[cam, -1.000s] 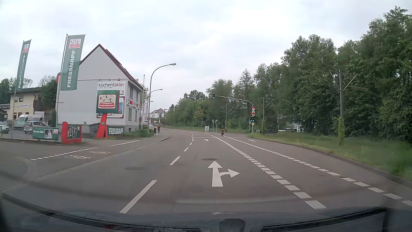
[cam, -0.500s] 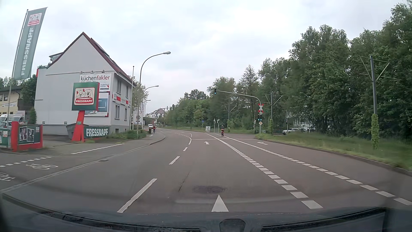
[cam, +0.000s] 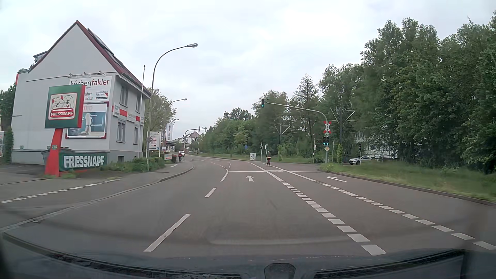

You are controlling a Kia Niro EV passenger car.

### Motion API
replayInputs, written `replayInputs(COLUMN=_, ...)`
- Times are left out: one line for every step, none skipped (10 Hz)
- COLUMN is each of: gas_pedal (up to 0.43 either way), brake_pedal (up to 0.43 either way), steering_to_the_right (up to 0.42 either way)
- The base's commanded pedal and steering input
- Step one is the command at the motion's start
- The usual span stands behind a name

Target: Follow the waypoints while adhering to traffic rules and regulations

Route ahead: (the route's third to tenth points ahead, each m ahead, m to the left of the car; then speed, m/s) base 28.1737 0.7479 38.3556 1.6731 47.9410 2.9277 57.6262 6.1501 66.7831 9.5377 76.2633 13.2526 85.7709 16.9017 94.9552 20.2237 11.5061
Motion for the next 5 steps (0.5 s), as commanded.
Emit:
replayInputs(gas_pedal=0.087, brake_pedal=0.0, steering_to_the_right=-0.006)
replayInputs(gas_pedal=0.087, brake_pedal=0.0, steering_to_the_right=-0.007)
replayInputs(gas_pedal=0.087, brake_pedal=0.0, steering_to_the_right=-0.007)
replayInputs(gas_pedal=0.087, brake_pedal=0.0, steering_to_the_right=-0.007)
replayInputs(gas_pedal=0.087, brake_pedal=0.0, steering_to_the_right=-0.007)
